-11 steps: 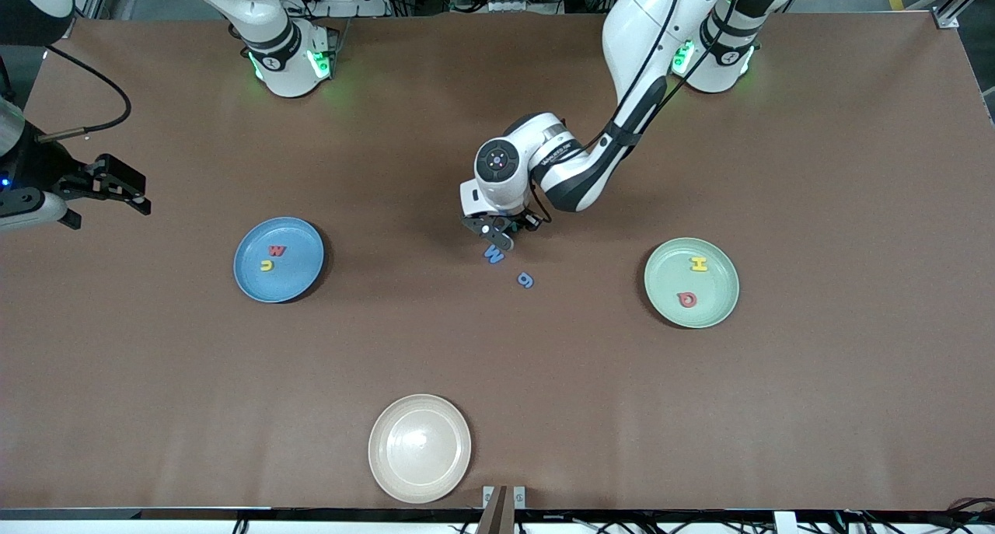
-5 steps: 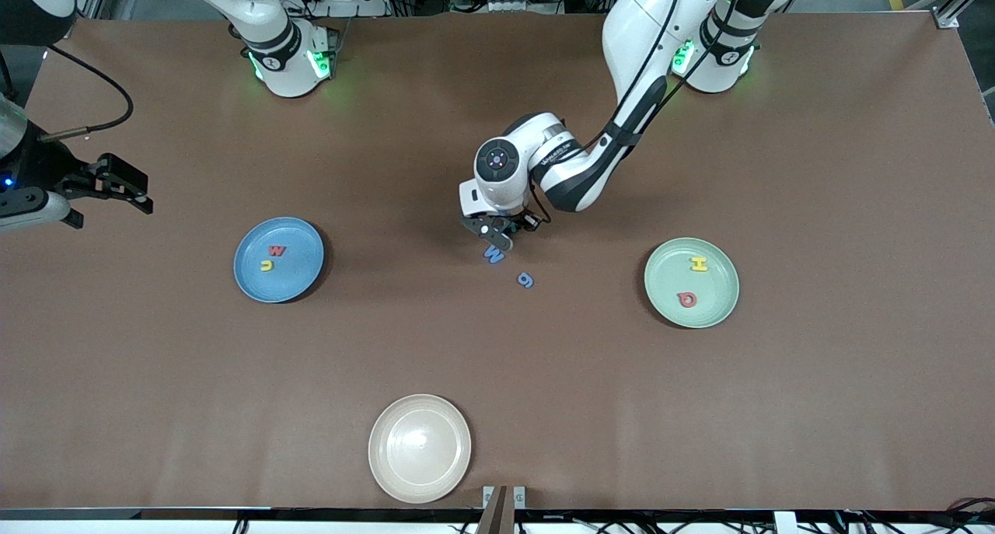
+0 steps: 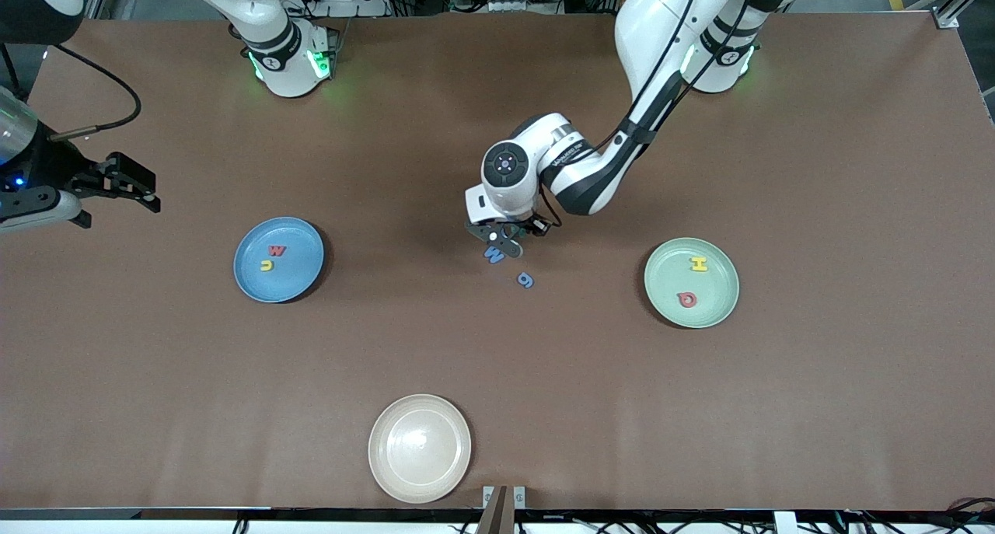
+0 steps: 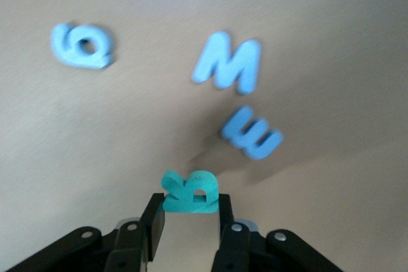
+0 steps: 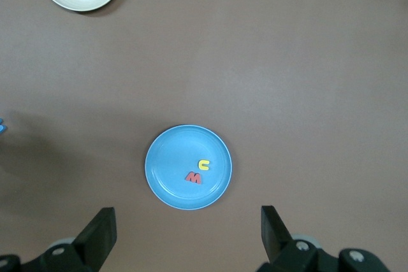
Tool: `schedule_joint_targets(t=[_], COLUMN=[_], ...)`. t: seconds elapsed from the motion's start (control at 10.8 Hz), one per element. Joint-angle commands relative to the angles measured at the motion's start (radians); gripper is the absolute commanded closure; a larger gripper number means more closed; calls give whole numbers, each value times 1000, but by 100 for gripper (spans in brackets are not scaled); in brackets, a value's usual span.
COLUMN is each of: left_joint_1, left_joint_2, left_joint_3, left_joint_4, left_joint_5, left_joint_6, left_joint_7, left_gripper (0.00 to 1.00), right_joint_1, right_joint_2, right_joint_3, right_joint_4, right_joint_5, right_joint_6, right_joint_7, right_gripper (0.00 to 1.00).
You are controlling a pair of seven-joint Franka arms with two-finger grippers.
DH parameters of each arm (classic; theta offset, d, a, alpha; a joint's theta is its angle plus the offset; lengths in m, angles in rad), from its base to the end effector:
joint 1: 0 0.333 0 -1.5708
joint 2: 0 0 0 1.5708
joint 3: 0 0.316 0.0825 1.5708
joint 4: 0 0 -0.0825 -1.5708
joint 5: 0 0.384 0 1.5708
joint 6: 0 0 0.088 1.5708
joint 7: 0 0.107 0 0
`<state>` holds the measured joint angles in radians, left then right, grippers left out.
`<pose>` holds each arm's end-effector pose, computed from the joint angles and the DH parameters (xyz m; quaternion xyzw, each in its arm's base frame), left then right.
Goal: Sort upper and lower case letters into plates
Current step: 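Carry the teal R to the green plate while the right gripper reaches letters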
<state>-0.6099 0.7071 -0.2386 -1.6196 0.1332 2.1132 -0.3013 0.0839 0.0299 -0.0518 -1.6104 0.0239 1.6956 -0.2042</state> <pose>0.4600 -0.4867 0.2034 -0.9526 0.2878 0.0940 0.0300 0.5741 0.0211 0.6001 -0.9927 -0.1167 -0.0285 0.0087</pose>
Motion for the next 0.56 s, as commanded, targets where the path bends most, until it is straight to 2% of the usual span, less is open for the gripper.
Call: schedule_joint_targets(t=[0.0, 0.28, 0.46], left_joint_1=[82, 250, 401], left_joint_2=[-35, -79, -138], left_joint_3=[8, 8, 7], left_joint_4=[-16, -20, -23], left_joint_5=[-1, 0, 26], left_joint_6=[-70, -162, -260], left_joint_7=[81, 172, 319], left_gripper=[83, 83, 83], right_joint_1=[26, 45, 54], right_joint_2=[27, 35, 35], right_joint_3=[1, 62, 128], right_joint_4=[4, 4, 4], right_joint_5=[11, 19, 22], right_joint_6=[-4, 6, 7], right_joint_7=[2, 11, 79], right_gripper=[0, 0, 0])
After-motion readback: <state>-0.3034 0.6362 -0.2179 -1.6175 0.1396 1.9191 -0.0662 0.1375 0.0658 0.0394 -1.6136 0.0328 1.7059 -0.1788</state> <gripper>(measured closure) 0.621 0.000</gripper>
